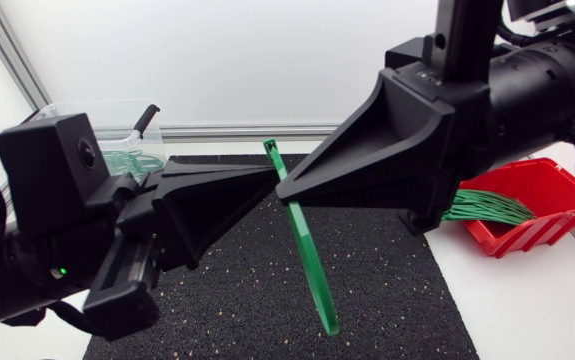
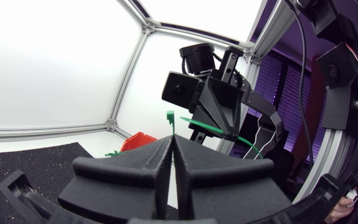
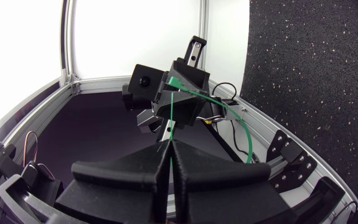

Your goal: Take a green cable tie from the red box, thread the tail through the head to close it, then place it in the transparent bin on the left.

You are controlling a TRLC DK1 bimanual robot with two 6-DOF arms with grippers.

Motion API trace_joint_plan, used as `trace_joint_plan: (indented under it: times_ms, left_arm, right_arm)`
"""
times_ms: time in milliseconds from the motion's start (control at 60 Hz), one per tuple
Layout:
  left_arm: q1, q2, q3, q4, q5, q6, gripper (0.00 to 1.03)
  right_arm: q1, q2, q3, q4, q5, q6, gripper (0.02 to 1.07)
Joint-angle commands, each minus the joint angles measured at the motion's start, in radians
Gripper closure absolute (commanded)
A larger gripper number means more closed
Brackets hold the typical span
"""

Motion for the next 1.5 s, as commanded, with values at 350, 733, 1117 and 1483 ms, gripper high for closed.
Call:
trace_joint_plan:
  times_ms: [350,733,1117,1483]
  left_arm:
    - [-0.004,0.007,0.018,0.013,-0.004,-0.042,1.00]
    - [-0.007,-0.007,0.007,0.010,-0.004,-0.047,1.00]
    - [0.002,-0.016,-0.010,0.013,-0.004,-0.047,1.00]
    - [-0.009,-0.027,-0.012,0.006,-0.003,-0.052,1.00]
  right_arm:
    - [0.014,0.027,-0.012,0.012,0.003,0.024,1.01]
    - [0.014,0.025,0.001,0.016,0.012,0.024,1.01]
    - [0.011,0.004,0.014,0.015,0.016,0.028,1.01]
    - [-0.007,0.012,0.005,0.030,0.017,0.027,1.01]
